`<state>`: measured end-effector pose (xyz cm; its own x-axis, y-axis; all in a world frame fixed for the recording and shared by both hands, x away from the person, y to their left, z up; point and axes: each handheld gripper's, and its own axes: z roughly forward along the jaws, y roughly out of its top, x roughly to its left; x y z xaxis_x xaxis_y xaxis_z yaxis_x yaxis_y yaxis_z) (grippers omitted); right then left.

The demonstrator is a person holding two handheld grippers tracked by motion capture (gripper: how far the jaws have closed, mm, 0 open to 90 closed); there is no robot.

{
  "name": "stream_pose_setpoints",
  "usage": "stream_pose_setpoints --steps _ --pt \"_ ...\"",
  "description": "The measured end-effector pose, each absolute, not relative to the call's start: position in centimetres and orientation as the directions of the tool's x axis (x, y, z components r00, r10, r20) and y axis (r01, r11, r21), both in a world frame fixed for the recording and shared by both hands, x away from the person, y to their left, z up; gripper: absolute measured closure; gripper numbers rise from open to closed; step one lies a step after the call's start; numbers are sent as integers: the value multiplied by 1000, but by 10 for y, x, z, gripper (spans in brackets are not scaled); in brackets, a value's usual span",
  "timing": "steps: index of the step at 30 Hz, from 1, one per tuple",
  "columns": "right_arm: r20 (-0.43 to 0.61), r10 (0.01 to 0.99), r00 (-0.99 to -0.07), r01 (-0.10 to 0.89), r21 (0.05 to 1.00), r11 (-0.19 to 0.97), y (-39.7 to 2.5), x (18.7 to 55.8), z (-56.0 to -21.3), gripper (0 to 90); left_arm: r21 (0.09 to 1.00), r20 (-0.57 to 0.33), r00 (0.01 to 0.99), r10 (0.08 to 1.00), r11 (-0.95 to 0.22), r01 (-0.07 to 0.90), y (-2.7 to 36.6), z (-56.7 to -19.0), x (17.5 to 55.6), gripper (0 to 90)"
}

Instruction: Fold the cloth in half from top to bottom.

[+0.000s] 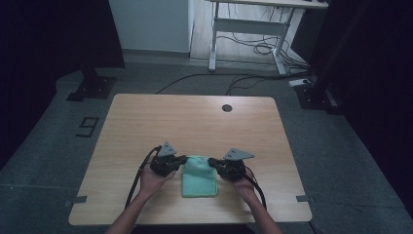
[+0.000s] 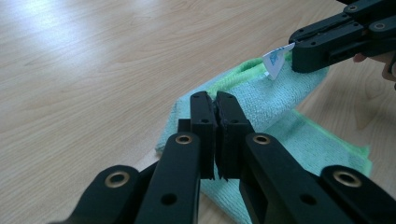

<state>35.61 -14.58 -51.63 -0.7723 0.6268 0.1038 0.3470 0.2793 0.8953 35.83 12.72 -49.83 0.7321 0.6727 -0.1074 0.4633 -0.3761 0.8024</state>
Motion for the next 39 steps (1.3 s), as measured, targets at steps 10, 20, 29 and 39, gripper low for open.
stream_pose_setpoints --steps 10,20,29,39 --pt "114 600 -792 345 894 286 -151 340 -522 852 804 -112 752 649 -386 453 128 -502 338 871" --pt "120 570 -813 354 878 321 -152 318 -538 844 794 -141 763 630 -389 468 129 -516 315 865" --pt "131 542 -830 366 861 353 -154 310 -545 778 773 -121 773 623 -430 467 128 -527 303 803" --pt "128 536 -834 346 879 328 -159 297 -539 603 793 -119 781 613 -416 446 135 -518 293 519"
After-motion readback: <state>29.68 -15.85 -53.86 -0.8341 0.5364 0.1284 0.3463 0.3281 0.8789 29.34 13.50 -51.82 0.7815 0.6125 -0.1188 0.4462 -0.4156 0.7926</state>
